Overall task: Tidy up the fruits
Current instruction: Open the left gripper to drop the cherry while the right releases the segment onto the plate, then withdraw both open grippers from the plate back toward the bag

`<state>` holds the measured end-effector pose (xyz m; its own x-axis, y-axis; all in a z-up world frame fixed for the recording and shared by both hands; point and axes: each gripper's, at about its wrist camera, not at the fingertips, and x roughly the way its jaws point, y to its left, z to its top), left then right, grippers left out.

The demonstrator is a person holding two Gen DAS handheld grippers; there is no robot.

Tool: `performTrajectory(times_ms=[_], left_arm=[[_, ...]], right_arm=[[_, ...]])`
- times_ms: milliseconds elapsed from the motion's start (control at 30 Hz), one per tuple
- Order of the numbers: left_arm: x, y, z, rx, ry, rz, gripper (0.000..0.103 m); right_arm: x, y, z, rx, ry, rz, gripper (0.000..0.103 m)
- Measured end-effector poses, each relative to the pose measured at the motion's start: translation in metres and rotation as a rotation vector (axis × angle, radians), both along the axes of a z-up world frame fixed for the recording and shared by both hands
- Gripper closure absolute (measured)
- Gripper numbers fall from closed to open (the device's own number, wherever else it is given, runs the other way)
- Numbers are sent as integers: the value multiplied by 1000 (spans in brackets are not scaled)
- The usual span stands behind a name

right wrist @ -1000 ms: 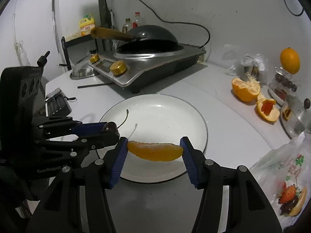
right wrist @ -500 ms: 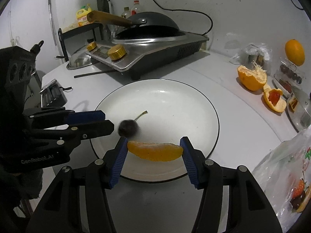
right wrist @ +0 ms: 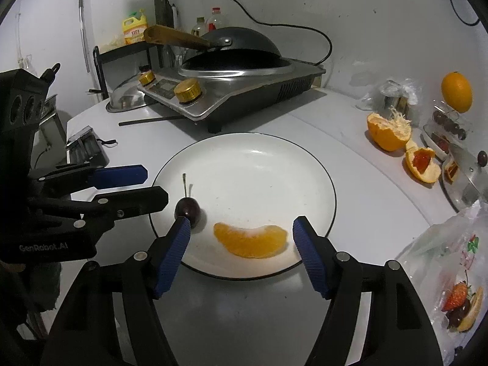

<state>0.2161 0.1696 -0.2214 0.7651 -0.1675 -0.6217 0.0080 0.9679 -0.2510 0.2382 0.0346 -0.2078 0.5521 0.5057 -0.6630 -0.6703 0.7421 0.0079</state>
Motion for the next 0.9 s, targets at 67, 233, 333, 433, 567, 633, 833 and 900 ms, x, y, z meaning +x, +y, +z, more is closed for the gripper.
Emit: performTrajectory(times_ms=[67, 233, 333, 433, 567, 633, 833, 900], left_arm=[[-3, -2, 2, 4, -4, 5, 52], [-8, -7, 7, 16, -11, 9, 51], [-11, -11, 10, 25, -14, 8, 51], [-14, -18, 12, 35, -15, 6, 51], [-17, -30, 16, 49, -21, -7, 48], [-18, -35, 18, 49, -26, -13, 31], [-22, -56, 27, 62, -39, -20, 28], [-22, -64, 30, 67, -42, -22, 28]], right_arm=[[-3, -3, 3, 4, -9, -4, 30], [-10, -13, 11, 11, -27, -23, 30], [-14, -21, 16, 19, -38, -36, 30], [-19, -32, 20, 31, -51, -53, 30], [-23, -46, 24, 46, -59, -72, 30], [-26, -53, 26, 54, -65, -79, 30], [-35, -80, 34, 78, -86, -99, 30], [-37, -89, 35, 84, -92, -107, 30]])
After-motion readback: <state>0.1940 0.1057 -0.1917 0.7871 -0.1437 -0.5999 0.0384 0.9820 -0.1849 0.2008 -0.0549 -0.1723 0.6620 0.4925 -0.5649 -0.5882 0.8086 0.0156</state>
